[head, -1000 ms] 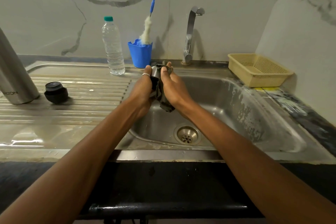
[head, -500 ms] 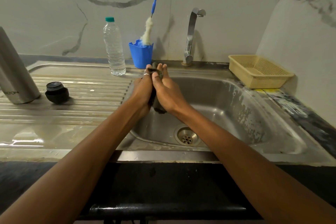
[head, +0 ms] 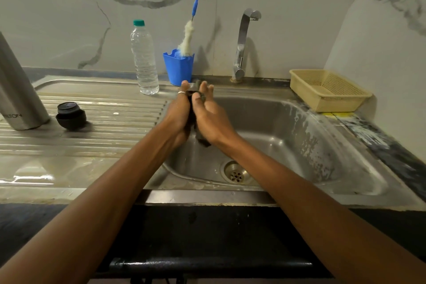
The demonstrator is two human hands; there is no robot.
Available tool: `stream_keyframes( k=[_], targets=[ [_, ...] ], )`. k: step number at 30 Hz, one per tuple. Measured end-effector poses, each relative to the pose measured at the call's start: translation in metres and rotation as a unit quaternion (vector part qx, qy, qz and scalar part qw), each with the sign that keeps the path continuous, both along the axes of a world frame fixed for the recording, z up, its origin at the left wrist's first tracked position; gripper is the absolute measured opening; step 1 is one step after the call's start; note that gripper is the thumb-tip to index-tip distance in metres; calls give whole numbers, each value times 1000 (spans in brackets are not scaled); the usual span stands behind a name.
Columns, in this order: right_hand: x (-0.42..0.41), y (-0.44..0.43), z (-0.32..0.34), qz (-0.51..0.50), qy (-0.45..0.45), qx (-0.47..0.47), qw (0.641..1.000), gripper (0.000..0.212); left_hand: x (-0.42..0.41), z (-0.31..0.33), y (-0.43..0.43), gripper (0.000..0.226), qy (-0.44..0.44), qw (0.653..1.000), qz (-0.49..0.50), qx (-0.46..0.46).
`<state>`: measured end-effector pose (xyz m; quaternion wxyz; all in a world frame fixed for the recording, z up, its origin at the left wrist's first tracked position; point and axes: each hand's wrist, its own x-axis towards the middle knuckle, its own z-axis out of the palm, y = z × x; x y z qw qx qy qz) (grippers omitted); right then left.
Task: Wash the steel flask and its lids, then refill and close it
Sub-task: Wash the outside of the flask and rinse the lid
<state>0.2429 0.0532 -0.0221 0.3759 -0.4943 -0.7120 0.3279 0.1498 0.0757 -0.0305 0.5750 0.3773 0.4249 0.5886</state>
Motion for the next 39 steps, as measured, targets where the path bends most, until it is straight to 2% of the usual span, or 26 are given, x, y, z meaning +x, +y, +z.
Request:
stream_keyframes(
  k=[4,8,11,18,21,25,29,32,34,37,39],
  targets=[
    [-11,-1,-1,28,-8,5,1000,57,-11,0,-1,50,-23,1000,14,1],
    [2,11,9,-18,31,-7,999,58,-2,-2,-1,47,24,999,-37,10],
    [10,14,9,-45,65,-32,996,61,8,-1,-3,47,38,999,-35,10],
    [-9,1,6,-3,39,8,999,57,-8,3,-5,49,7,1000,-28,-9],
    [0,10,14,-25,90,-16,995,57,-2,4,-7,46,39,999,-29,13],
    [8,15,13,-58,139,-64,986,78,14,3,-9,43,73,996,-30,28],
    [-1,-4,12,-22,103,-36,994,59,3,2,-5,43,81,996,4,32],
    [-14,-7,6,-2,69,7,998,56,-10,-1,-6,39,104,993,44,31],
    [-17,-3,5,1,62,5,998,57,-11,-1,-8,43,89,995,30,13],
    [-7,7,10,-17,85,7,996,58,-2,3,-8,44,43,999,-7,7],
    [4,16,11,-28,141,-25,989,56,7,6,-11,42,35,999,-17,5]
  ],
)
